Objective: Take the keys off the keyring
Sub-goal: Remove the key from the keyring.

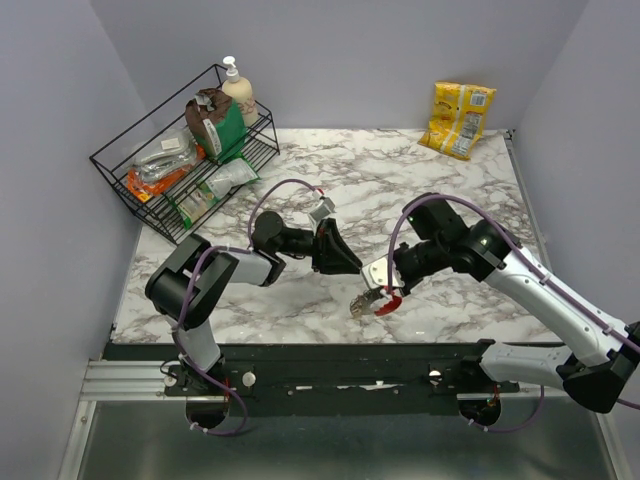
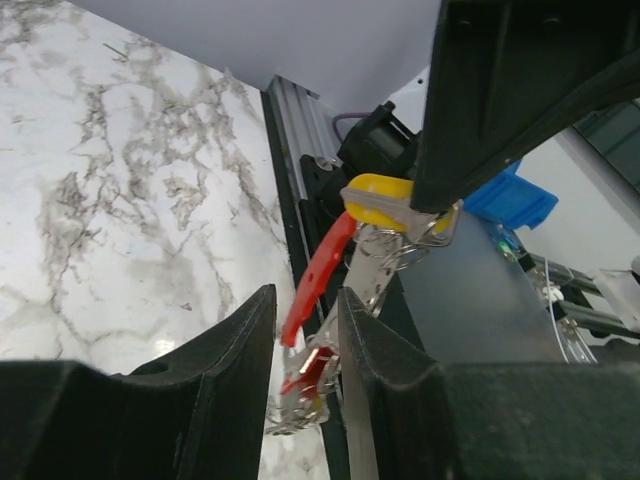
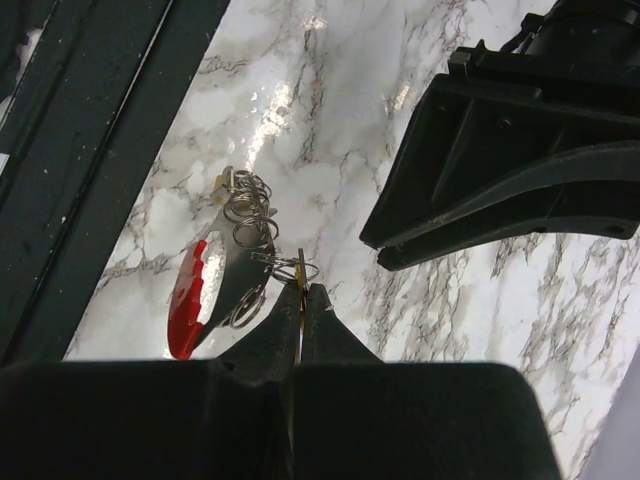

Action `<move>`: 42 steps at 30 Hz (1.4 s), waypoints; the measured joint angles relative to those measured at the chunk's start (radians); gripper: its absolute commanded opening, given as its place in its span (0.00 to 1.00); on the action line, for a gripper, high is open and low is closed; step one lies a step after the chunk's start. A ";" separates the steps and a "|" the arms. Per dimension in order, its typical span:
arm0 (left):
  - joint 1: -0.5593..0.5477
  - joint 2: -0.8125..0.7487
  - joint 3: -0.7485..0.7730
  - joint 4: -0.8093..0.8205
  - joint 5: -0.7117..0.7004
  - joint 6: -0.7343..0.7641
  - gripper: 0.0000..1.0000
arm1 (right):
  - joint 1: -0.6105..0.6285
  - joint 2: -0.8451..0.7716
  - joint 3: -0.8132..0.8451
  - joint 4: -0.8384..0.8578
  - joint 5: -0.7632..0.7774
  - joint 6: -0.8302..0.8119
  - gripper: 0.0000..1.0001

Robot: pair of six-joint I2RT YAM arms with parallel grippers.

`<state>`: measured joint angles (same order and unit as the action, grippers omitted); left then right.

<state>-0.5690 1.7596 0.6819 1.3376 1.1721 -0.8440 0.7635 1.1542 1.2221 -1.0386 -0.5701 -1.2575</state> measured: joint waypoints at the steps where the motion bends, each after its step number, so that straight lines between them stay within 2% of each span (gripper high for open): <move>1: -0.004 -0.005 0.003 0.000 0.010 -0.006 0.43 | 0.000 0.002 0.000 0.002 0.000 0.000 0.03; 11: -0.050 -0.021 0.025 0.000 0.068 -0.045 0.54 | 0.000 0.005 0.000 0.044 0.022 0.008 0.04; 21: -0.061 -0.023 0.025 0.000 0.071 -0.045 0.55 | 0.000 0.035 0.000 0.048 0.021 0.011 0.03; 32: -0.074 -0.024 0.025 0.000 0.076 -0.044 0.52 | 0.000 0.039 0.000 0.069 0.022 0.029 0.04; 42: -0.079 -0.024 0.025 0.000 0.081 -0.044 0.38 | 0.000 0.043 0.000 0.106 0.037 0.039 0.03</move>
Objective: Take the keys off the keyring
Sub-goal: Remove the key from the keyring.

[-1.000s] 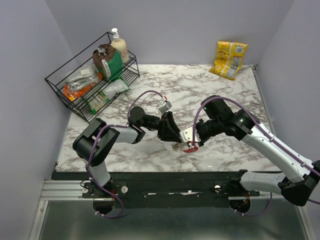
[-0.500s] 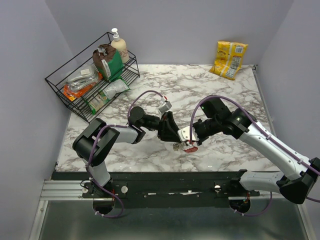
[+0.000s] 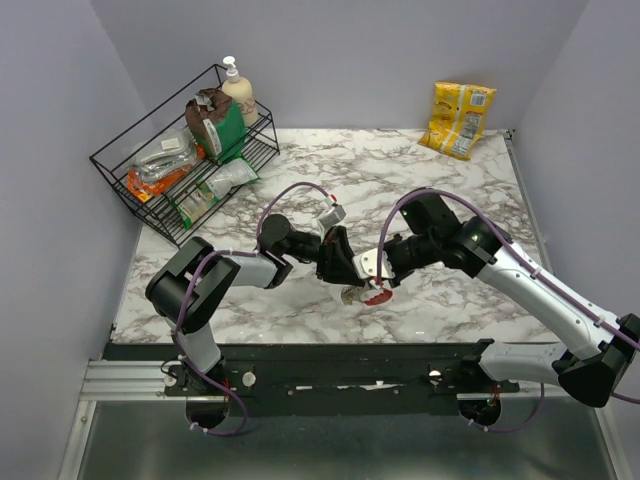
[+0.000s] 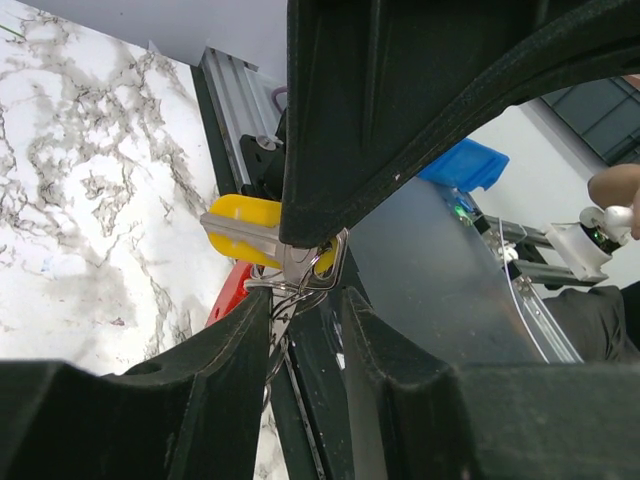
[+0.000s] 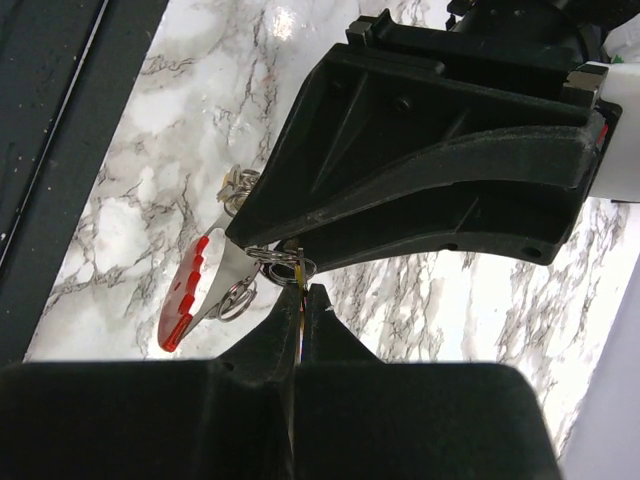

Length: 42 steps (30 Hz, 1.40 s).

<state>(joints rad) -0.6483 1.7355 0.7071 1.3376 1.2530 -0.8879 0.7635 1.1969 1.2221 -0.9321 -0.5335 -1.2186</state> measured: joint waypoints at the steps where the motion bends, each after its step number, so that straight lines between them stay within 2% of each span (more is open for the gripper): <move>1: 0.000 0.000 0.000 0.000 0.000 0.000 0.37 | 0.000 0.000 0.000 0.003 0.003 0.000 0.04; 10: 0.000 0.000 0.000 -0.005 0.003 0.001 0.29 | 0.000 0.000 -0.034 0.050 0.034 0.009 0.04; 16: 0.001 0.000 0.000 -0.014 0.005 0.003 0.10 | 0.000 0.000 -0.049 0.072 0.073 0.015 0.04; 21: 0.001 0.005 0.000 -0.013 0.005 0.005 0.03 | 0.000 0.000 -0.062 0.086 0.094 0.022 0.04; 30: 0.028 0.082 0.002 -0.008 0.004 0.010 0.02 | 0.000 -0.015 -0.174 0.194 0.145 0.030 0.03; 42: 0.097 0.178 0.023 -0.008 -0.019 0.024 0.02 | -0.012 -0.059 -0.375 0.483 0.223 0.056 0.01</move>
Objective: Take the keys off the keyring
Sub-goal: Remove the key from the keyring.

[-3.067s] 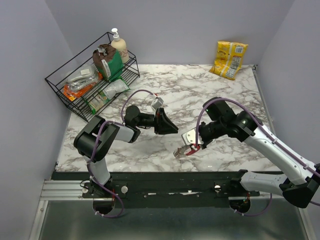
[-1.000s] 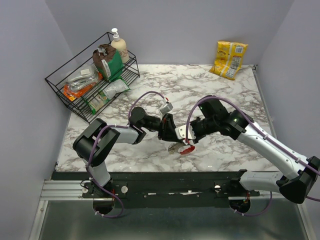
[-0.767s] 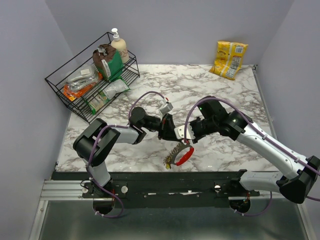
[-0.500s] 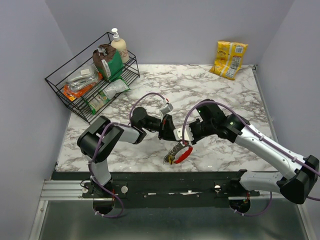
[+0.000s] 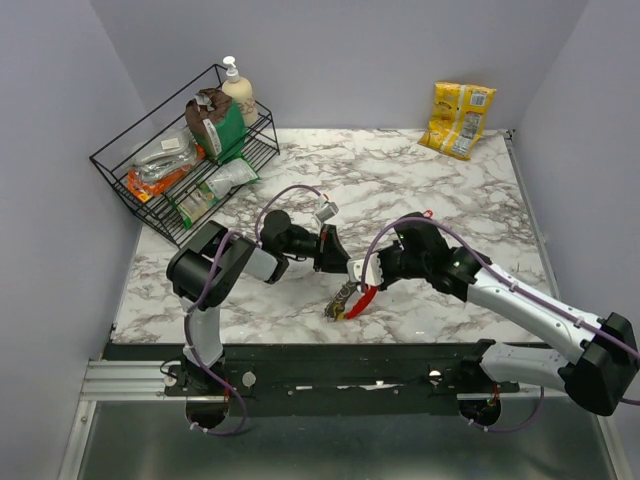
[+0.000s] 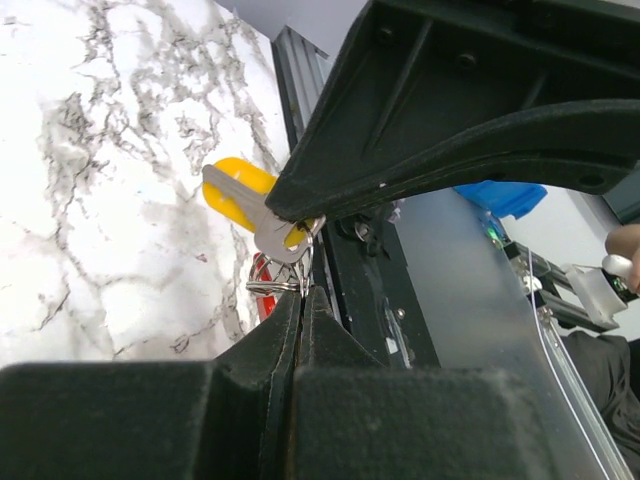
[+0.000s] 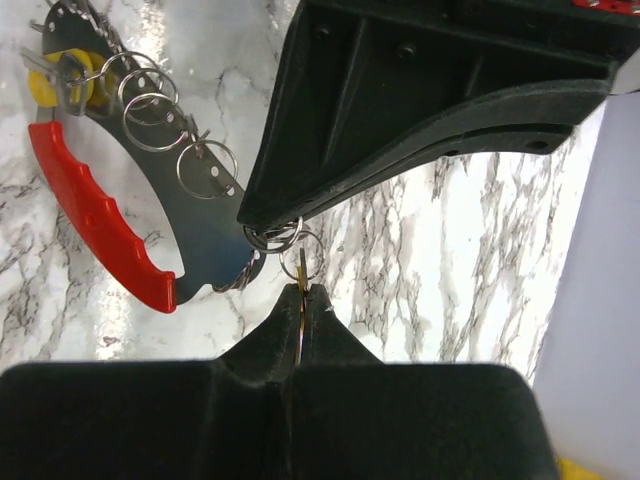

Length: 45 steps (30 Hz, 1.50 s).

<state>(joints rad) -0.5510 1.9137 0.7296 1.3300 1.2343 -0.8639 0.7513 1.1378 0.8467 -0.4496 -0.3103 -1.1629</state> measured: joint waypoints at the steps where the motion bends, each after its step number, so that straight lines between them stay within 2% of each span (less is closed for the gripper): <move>1: 0.002 0.008 0.000 0.000 -0.004 0.002 0.02 | 0.000 0.000 -0.007 0.018 0.003 0.004 0.01; 8: 0.007 0.032 0.008 0.000 -0.024 0.030 0.01 | -0.001 0.001 -0.048 0.100 0.015 0.031 0.01; 14: 0.007 0.024 0.008 -0.001 -0.052 0.143 0.01 | -0.007 0.001 -0.065 0.142 0.023 0.040 0.01; 21: 0.008 0.020 0.008 -0.010 -0.074 0.207 0.01 | -0.008 0.016 -0.068 0.166 0.045 0.047 0.01; 32: -0.001 -0.071 0.009 -0.252 -0.171 0.440 0.01 | -0.013 0.021 -0.080 0.201 0.071 0.053 0.01; 45: -0.008 -0.083 0.011 -0.327 -0.206 0.492 0.01 | -0.013 0.022 -0.104 0.224 0.082 0.051 0.01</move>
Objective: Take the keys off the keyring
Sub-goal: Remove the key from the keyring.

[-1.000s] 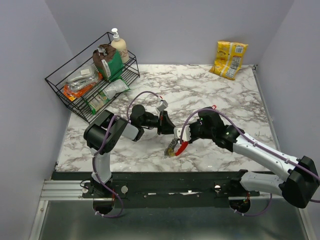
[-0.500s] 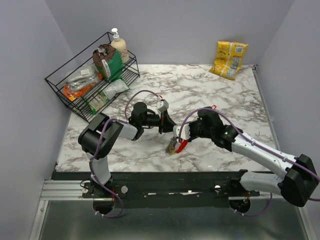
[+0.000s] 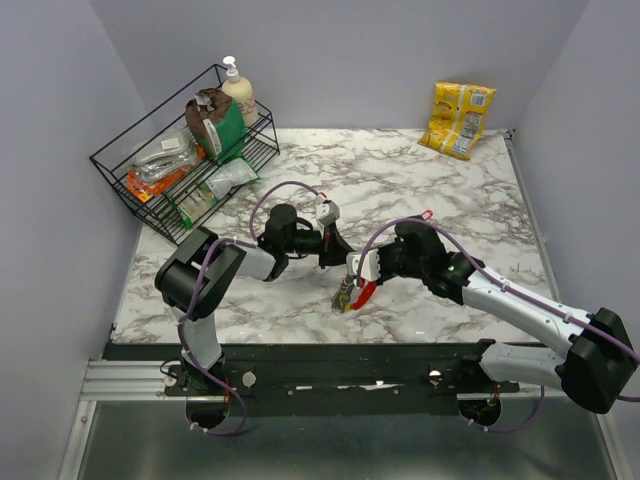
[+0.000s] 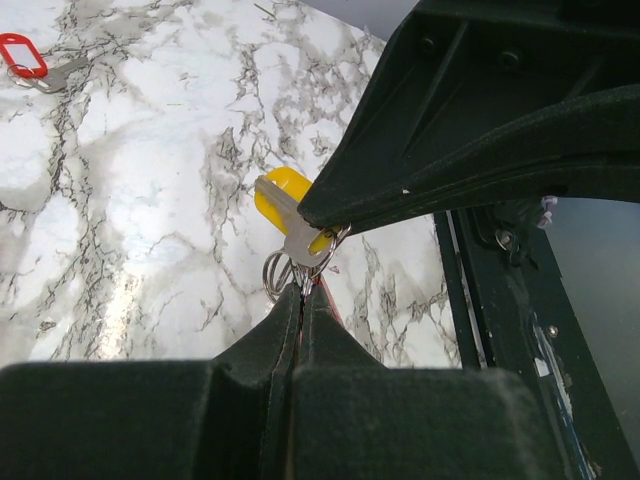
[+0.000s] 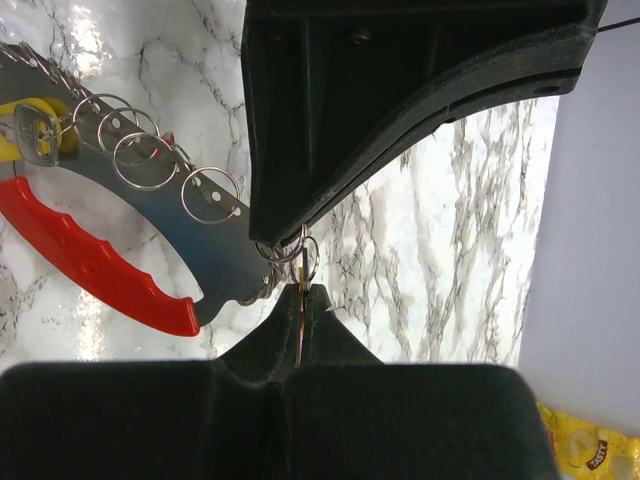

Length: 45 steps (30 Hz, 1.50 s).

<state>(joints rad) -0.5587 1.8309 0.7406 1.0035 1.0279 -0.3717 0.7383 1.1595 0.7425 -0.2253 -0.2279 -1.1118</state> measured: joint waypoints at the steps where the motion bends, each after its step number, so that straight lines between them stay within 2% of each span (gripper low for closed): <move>1: 0.000 -0.002 0.000 -0.003 -0.001 0.002 0.01 | 0.000 0.000 -0.001 0.001 0.001 -0.001 0.01; 45: 0.033 -0.030 -0.026 0.161 0.003 -0.144 0.00 | -0.007 0.000 -0.008 0.061 0.031 -0.007 0.01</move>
<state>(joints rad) -0.5259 1.8011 0.7143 1.1641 1.0313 -0.5156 0.7311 1.1591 0.7345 -0.1642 -0.1967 -1.1187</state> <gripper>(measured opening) 0.013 0.019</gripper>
